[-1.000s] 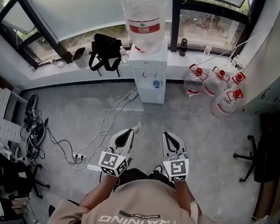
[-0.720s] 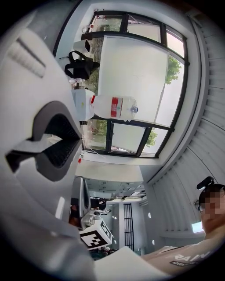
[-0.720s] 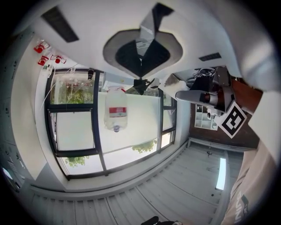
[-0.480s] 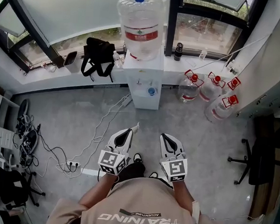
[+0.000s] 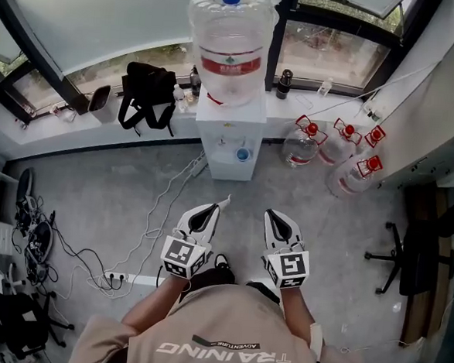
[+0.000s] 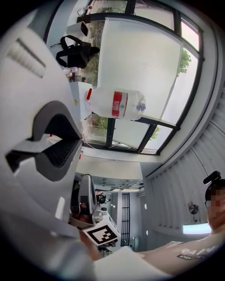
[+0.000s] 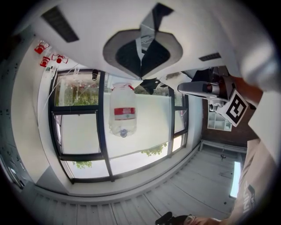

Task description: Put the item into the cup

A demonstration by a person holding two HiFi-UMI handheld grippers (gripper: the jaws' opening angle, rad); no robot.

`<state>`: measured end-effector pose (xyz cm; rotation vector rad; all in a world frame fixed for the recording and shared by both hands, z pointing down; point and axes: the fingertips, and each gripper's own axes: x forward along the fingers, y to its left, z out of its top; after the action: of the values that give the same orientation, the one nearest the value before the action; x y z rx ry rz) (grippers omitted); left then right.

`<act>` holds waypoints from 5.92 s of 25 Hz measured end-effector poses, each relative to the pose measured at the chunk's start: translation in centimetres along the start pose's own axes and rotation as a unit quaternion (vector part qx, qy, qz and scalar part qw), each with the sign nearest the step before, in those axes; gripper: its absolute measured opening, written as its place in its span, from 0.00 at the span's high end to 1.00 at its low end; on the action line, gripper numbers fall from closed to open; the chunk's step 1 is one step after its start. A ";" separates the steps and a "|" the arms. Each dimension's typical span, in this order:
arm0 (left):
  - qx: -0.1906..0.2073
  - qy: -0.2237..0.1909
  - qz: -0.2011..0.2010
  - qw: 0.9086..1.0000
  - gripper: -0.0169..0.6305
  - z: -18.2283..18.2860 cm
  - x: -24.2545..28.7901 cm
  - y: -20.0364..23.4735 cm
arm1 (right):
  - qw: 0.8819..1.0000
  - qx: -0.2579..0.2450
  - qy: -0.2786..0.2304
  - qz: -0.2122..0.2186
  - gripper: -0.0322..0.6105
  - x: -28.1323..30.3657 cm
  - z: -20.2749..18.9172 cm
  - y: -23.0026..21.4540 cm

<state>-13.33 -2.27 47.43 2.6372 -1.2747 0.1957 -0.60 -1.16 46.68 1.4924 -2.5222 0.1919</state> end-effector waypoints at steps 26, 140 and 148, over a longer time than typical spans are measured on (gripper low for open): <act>0.002 0.051 -0.022 0.998 0.96 0.8 17.1 3.8 | 1.000 0.007 -0.002 0.017 0.93 13.5 0.8 -13.6; -0.085 0.235 0.060 0.966 0.95 -32.6 36.1 18.3 | 0.990 0.042 0.133 0.026 0.93 31.1 -27.9 -18.4; -0.036 0.184 0.010 0.982 0.95 -20.6 32.6 14.6 | 0.992 0.018 0.110 0.059 0.93 28.2 -18.5 -18.3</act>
<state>-5.32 -30.85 76.06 2.3821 -1.1573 0.5966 4.28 -30.02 71.61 1.2596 -2.4411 0.3993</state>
